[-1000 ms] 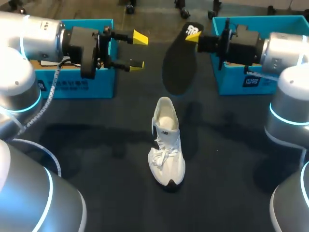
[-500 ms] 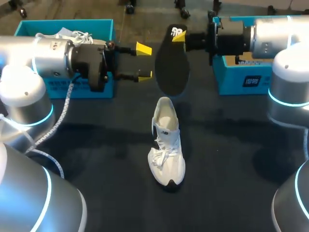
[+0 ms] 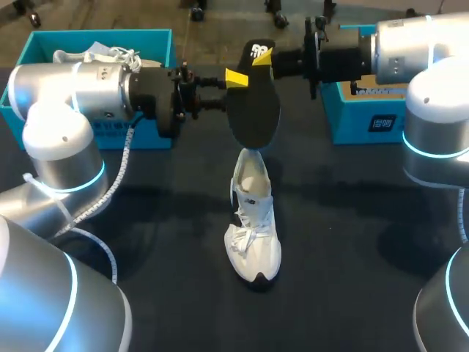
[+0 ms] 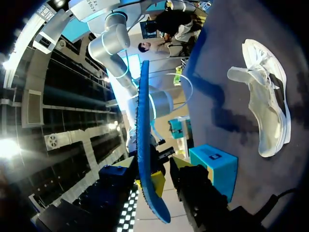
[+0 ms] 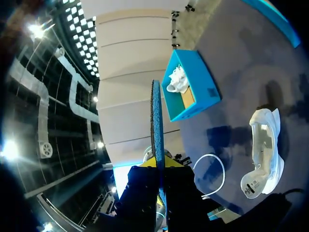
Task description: Take the shoe out of the shoebox, open the shoe tongue, remove and reinsert the insole, then place the shoe into the shoebox
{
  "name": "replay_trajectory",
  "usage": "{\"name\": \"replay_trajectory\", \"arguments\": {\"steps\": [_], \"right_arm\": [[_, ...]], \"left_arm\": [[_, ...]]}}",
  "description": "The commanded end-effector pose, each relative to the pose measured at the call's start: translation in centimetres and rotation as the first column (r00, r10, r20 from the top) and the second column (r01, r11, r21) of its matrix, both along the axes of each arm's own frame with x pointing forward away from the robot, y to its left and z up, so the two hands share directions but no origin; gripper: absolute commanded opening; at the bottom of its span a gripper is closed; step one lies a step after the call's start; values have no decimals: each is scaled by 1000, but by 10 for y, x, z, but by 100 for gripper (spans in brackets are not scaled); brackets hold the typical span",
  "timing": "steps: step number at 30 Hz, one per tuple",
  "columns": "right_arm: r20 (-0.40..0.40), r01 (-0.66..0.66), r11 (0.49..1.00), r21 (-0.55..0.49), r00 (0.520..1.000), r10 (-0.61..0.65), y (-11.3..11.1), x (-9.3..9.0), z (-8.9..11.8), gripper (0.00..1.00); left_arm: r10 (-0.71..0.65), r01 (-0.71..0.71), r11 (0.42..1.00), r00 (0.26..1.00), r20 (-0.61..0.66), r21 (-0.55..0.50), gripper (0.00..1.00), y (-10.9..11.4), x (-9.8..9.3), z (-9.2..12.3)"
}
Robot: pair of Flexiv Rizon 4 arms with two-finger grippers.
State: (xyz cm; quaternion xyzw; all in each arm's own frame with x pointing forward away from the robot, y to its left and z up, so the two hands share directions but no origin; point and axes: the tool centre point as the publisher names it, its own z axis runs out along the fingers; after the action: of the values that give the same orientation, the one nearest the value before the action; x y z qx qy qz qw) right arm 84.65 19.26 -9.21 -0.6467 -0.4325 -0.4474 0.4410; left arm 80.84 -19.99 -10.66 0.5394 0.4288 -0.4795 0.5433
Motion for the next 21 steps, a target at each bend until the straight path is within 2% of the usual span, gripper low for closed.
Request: {"name": "replay_trajectory", "arguments": {"steps": [1, 3, 4, 6, 12, 13, 14, 21], "right_arm": [[3, 7, 1000, 2, 1000, -7, 5, 0, -1, 0], [4, 8, 1000, 6, 1000, -8, 6, 0, -2, 0], [4, 8, 1000, 7, 1000, -8, 7, 0, -2, 0], [4, 9, 1000, 12, 1000, -9, 8, -1, -2, 0], [28, 7, 1000, 19, 1000, -8, 8, -3, -3, 0], [31, 6, 1000, 17, 999, -7, 7, -4, -4, 34], [53, 18, 1000, 12, 998, -19, 4, -6, -6, 100], [122, 29, 1000, 6, 992, -29, -16, -20, -20, 100]], "left_arm": [[4, -4, 1000, 1000, -3, -16, 30, -9, 2, -3], [10, -10, 1000, 1000, -5, -23, 22, -10, 2, -4], [10, -10, 1000, 1000, -6, -24, 9, -11, 2, -4], [12, -12, 1000, 1000, -10, -27, 0, -12, 3, -5], [13, -15, 999, 999, -50, -39, 0, -13, 2, -6], [9, -11, 999, 998, -58, -39, 0, -13, 1, -6], [4, -6, 999, 998, -68, -39, 0, -12, 0, -5], [-7, 3, 999, 993, -114, -35, 0, -3, -9, -3]]}}
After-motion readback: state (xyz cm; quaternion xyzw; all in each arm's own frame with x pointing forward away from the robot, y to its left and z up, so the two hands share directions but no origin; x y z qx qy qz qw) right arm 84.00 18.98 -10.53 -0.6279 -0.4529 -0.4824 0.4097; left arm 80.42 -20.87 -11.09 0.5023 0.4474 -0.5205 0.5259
